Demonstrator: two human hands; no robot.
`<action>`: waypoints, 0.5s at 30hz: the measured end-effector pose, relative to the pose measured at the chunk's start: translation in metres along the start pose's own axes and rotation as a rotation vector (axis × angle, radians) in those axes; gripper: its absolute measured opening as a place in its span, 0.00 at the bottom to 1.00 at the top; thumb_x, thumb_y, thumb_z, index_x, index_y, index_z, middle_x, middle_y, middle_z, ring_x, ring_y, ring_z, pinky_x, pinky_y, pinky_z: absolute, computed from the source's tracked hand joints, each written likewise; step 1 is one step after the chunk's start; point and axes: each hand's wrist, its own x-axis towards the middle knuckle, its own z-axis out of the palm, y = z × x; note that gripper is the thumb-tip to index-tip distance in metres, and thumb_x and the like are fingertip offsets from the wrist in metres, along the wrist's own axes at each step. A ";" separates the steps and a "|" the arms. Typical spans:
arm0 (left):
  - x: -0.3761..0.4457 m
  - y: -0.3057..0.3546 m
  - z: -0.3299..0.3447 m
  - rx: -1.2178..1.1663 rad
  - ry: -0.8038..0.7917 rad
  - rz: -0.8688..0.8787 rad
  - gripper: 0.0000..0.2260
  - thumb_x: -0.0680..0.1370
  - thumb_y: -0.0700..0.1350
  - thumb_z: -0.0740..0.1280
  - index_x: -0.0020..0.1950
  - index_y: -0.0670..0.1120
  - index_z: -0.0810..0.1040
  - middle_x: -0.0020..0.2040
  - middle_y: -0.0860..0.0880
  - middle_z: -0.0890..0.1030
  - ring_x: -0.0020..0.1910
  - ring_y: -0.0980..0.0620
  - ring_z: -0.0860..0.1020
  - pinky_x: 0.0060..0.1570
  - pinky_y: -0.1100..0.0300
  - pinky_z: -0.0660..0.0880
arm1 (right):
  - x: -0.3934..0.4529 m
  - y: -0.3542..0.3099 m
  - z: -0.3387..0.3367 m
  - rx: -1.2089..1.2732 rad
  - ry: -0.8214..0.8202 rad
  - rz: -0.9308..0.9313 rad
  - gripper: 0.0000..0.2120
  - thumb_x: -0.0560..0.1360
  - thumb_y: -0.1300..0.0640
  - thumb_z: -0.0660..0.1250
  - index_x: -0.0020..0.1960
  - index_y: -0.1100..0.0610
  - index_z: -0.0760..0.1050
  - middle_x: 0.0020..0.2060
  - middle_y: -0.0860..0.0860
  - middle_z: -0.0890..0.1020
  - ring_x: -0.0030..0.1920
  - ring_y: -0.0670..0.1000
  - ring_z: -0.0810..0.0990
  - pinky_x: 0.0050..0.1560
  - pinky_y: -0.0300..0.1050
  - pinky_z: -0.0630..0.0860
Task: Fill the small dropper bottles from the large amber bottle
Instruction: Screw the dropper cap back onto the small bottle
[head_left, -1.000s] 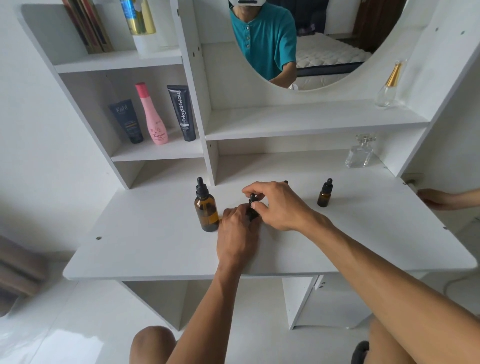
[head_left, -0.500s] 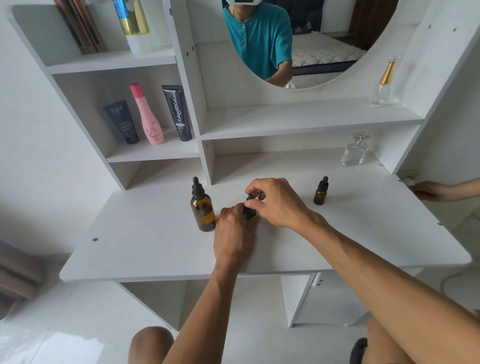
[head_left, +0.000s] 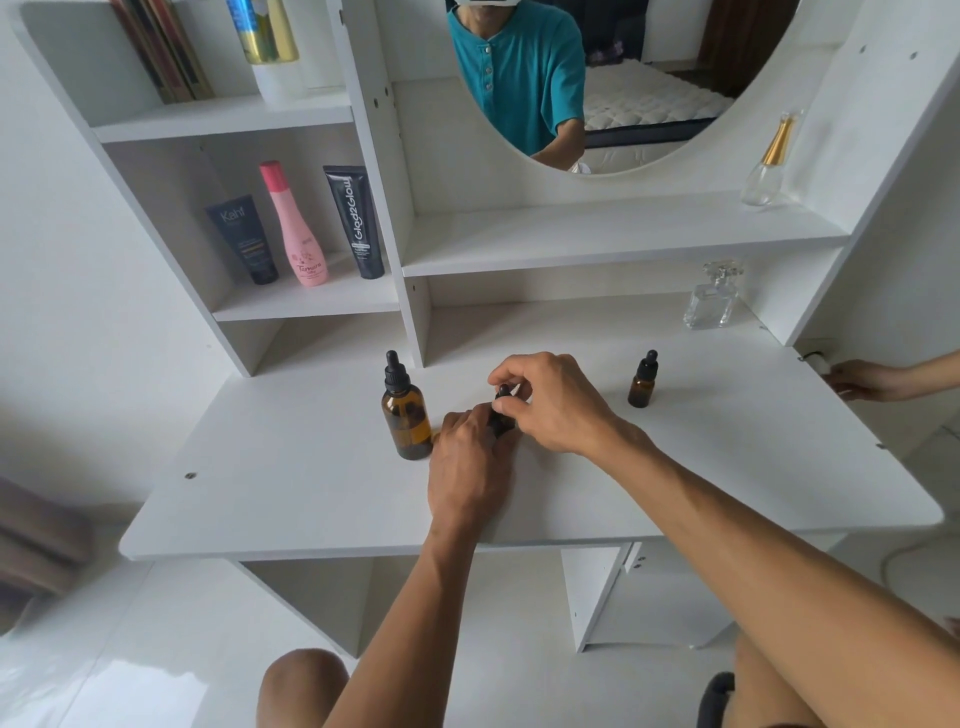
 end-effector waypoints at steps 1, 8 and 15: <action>0.000 0.000 0.000 -0.003 -0.001 0.000 0.09 0.79 0.52 0.66 0.51 0.47 0.76 0.45 0.48 0.81 0.50 0.48 0.72 0.42 0.49 0.73 | 0.000 0.000 0.001 -0.010 0.013 0.010 0.12 0.73 0.56 0.73 0.56 0.51 0.81 0.46 0.45 0.84 0.47 0.49 0.81 0.53 0.50 0.80; -0.001 0.000 -0.001 -0.019 -0.009 0.008 0.09 0.79 0.51 0.66 0.52 0.46 0.77 0.46 0.47 0.81 0.51 0.48 0.72 0.44 0.48 0.74 | -0.001 0.001 0.002 -0.013 0.017 0.020 0.11 0.73 0.55 0.73 0.55 0.51 0.81 0.44 0.46 0.84 0.49 0.51 0.80 0.53 0.50 0.80; 0.000 -0.002 0.000 -0.020 -0.003 0.025 0.08 0.79 0.51 0.66 0.50 0.47 0.76 0.44 0.48 0.81 0.49 0.48 0.72 0.42 0.49 0.73 | -0.001 0.003 0.002 0.005 0.002 0.017 0.12 0.73 0.57 0.73 0.55 0.51 0.81 0.46 0.46 0.84 0.49 0.51 0.81 0.55 0.48 0.78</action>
